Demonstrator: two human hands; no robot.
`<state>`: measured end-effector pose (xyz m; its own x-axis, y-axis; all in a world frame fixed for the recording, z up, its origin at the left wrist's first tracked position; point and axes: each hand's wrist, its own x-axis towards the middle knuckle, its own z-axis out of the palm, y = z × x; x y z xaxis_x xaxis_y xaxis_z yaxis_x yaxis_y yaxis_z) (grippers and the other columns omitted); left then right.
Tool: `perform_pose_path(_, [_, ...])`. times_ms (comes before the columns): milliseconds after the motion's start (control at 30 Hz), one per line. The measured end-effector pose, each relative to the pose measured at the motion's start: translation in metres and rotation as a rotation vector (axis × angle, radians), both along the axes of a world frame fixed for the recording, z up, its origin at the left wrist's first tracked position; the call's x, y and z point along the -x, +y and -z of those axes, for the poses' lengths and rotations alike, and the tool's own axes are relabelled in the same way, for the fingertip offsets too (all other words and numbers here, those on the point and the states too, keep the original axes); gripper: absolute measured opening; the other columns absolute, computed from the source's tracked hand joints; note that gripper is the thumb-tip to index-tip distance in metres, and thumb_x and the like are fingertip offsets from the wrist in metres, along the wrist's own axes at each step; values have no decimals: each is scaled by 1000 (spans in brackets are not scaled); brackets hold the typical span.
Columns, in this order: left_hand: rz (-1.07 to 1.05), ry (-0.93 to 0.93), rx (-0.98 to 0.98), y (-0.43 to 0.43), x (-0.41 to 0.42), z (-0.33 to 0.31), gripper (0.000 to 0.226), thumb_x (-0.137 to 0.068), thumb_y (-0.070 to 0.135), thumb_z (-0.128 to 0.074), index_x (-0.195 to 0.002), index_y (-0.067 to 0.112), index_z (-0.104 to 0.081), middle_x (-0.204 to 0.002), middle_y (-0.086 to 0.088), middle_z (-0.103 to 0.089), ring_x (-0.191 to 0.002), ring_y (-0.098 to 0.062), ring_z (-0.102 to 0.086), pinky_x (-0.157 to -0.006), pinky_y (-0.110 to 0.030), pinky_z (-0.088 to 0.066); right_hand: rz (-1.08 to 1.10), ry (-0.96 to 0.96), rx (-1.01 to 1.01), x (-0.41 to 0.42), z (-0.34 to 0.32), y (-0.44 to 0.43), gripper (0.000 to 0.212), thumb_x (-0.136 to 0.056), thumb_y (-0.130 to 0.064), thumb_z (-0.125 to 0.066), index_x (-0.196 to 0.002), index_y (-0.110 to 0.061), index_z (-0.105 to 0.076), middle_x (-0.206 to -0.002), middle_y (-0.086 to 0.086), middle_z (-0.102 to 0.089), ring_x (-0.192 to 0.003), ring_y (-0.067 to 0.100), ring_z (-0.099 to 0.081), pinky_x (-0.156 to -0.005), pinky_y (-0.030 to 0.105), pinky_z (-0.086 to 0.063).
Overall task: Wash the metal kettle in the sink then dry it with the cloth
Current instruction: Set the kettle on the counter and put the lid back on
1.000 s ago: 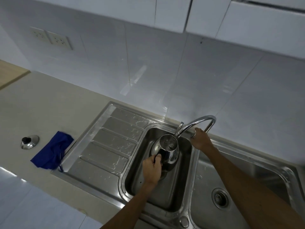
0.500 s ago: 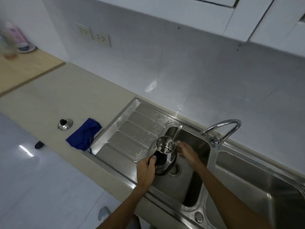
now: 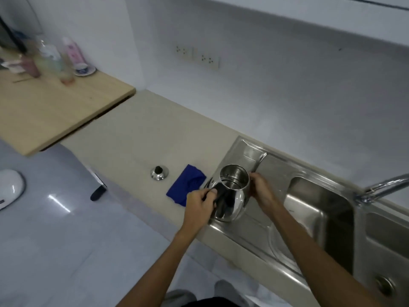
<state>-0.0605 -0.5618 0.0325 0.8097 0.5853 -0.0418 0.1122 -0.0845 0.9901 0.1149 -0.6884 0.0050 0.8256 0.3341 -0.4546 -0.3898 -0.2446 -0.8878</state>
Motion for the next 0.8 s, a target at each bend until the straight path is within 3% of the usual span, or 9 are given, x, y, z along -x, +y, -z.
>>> perform_pose_path(100, [48,34,-26,68,17,-9,48,-97,11,-52,-50,22,-53,-42,8,-50,-39,-6,-43,-45,-22,-35,40,0,-3,22,-9,67,13,-68,-28,-52,-72,-17,-57,-61,4,-49,-56,18,-44,-50,28,-33])
perform_pose_path(200, [46,72,-19,129,30,-15,47,-97,12,-52,-51,16,-53,-41,7,-50,-37,-7,-42,-42,-21,-34,61,18,-51,37,-17,128,10,-81,-18,-50,-74,-12,-55,-57,4,-45,-47,16,-43,-43,26,-37])
perform_pose_path(400, [17,81,-61,240,43,-10,52,-88,35,-49,-56,-6,-52,-48,-14,-52,-43,-16,-45,-48,-30,-34,27,20,-84,41,-9,233,14,-94,-23,-49,-93,-12,-58,-72,3,-58,-66,20,-56,-62,36,-50])
perform_pose_path(567, [-3,88,-125,315,37,-4,54,-87,35,-47,-55,-7,-50,-50,-29,-50,-42,-19,-43,-47,-28,-34,-37,9,-96,28,7,307,18,-91,-27,-52,-98,-12,-59,-84,8,-61,-81,25,-60,-81,44,-54])
perform_pose_path(667, [33,139,-123,352,31,5,50,-95,23,-47,-58,-10,-52,-46,-18,-50,-40,-16,-43,-42,-21,-34,-25,22,-66,17,19,345,19,-91,-26,-54,-102,-11,-60,-88,9,-62,-82,25,-61,-88,47,-55])
perform_pose_path(800, [85,217,-80,392,19,17,46,-99,14,-46,-62,-12,-52,-46,-4,-54,-39,-11,-43,-42,-18,-34,-17,64,-50,2,33,384,24,-85,-27,-58,-104,-11,-60,-84,7,-59,-77,23,-56,-80,44,-54])
